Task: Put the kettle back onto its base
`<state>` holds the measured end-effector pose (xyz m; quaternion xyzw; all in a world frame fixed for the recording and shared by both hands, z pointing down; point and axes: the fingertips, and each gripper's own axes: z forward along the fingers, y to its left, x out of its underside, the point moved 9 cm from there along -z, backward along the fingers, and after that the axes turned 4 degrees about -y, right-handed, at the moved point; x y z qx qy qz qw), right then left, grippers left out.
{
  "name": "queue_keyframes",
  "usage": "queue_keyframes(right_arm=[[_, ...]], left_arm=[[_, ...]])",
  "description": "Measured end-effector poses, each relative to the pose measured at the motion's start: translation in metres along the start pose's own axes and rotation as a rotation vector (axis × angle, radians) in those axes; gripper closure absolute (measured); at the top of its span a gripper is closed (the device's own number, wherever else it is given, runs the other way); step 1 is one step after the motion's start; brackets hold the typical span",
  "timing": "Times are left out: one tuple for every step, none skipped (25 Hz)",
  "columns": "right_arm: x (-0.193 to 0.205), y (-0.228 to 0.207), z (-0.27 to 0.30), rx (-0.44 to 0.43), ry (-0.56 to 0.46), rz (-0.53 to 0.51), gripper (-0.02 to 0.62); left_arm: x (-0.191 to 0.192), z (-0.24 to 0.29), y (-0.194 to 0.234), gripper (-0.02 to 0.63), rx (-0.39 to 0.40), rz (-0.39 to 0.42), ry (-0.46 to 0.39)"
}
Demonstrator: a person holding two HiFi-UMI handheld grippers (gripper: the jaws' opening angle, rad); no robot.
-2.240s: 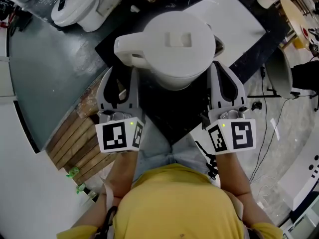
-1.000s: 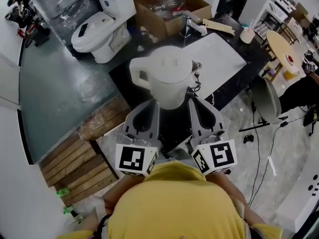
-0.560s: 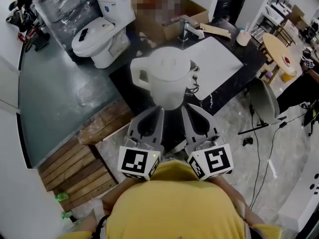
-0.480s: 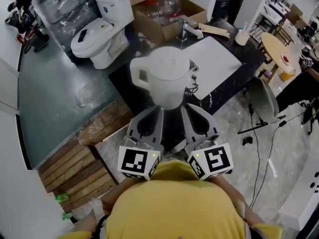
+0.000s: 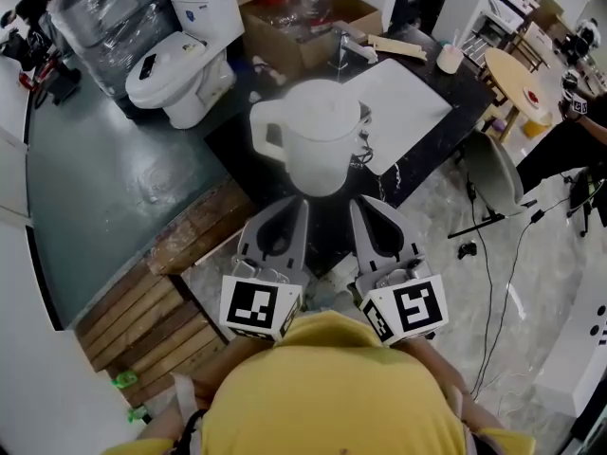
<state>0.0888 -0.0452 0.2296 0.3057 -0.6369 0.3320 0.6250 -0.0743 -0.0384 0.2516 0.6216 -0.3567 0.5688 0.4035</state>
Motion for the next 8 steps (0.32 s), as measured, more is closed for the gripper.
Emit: queue_keyframes(right_arm=[[-0.001, 0.004, -0.002, 0.004, 0.001, -0.001, 0.580], [-0.001, 0.007, -0.004, 0.008, 0.003, -0.001, 0.580], [-0.001, 0.010, -0.006, 0.011, 0.004, -0.002, 0.580], [0.000, 0.013, -0.009, 0.013, 0.004, -0.004, 0.580], [0.000, 0.016, -0.011, 0.016, 0.003, -0.007, 0.580], [0.001, 0.018, -0.013, 0.019, 0.001, -0.010, 0.580], [0.002, 0.021, -0.015, 0.023, -0.001, -0.014, 0.580], [0.003, 0.024, -0.018, 0.027, -0.002, -0.017, 0.580]], left_arm=[[-0.001, -0.003, 0.000, 0.597, 0.005, -0.003, 0.002], [-0.001, -0.007, 0.000, 0.597, 0.009, -0.003, 0.003], [-0.001, -0.010, 0.000, 0.597, 0.013, 0.000, 0.002], [-0.001, -0.014, 0.000, 0.597, 0.018, 0.006, 0.001], [0.000, -0.017, 0.000, 0.597, 0.022, 0.012, 0.000], [0.000, -0.020, -0.001, 0.597, 0.027, 0.018, 0.000], [0.002, -0.023, -0.001, 0.597, 0.033, 0.022, 0.000], [0.003, -0.026, -0.001, 0.597, 0.039, 0.026, 0.000]])
